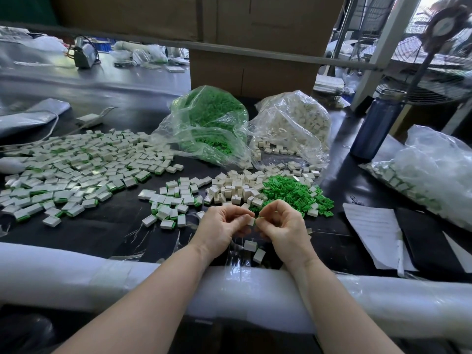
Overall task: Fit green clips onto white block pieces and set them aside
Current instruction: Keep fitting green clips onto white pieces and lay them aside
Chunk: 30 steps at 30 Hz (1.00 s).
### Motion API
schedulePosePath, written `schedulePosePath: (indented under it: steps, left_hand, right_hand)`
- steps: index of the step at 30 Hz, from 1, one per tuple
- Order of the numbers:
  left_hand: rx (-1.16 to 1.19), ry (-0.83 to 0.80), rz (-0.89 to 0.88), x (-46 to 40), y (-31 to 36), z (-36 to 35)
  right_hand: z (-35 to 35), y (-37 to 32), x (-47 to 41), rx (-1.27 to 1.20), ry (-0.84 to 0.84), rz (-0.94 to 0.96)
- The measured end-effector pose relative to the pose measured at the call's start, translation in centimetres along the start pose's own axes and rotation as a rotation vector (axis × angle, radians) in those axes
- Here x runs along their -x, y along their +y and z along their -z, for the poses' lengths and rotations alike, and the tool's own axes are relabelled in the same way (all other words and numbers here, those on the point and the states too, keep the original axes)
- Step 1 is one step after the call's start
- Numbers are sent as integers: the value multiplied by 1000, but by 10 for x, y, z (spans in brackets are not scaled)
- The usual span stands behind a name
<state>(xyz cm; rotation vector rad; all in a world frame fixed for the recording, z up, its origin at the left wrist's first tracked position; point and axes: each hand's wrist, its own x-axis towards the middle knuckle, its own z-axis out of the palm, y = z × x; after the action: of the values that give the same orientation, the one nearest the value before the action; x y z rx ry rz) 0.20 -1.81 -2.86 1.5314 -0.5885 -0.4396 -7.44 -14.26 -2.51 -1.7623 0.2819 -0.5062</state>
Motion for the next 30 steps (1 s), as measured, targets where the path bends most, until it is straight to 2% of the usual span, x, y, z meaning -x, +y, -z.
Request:
schedulePosePath:
  steps: [6, 12, 19, 30]
  left_hand:
    - [-11, -35, 15, 1, 0, -1]
    - [34, -65, -35, 2, 0, 3]
    - [23, 0, -24, 0, -3, 2]
    - [-51, -8, 7, -1, -4, 1]
  right_hand:
    - [1, 1, 0, -18, -65, -51]
    - [3, 2, -1, -126, -42, -102]
    - [5, -1, 1, -204, -67, -125]
    - [2, -3, 3, -70, -72, -126]
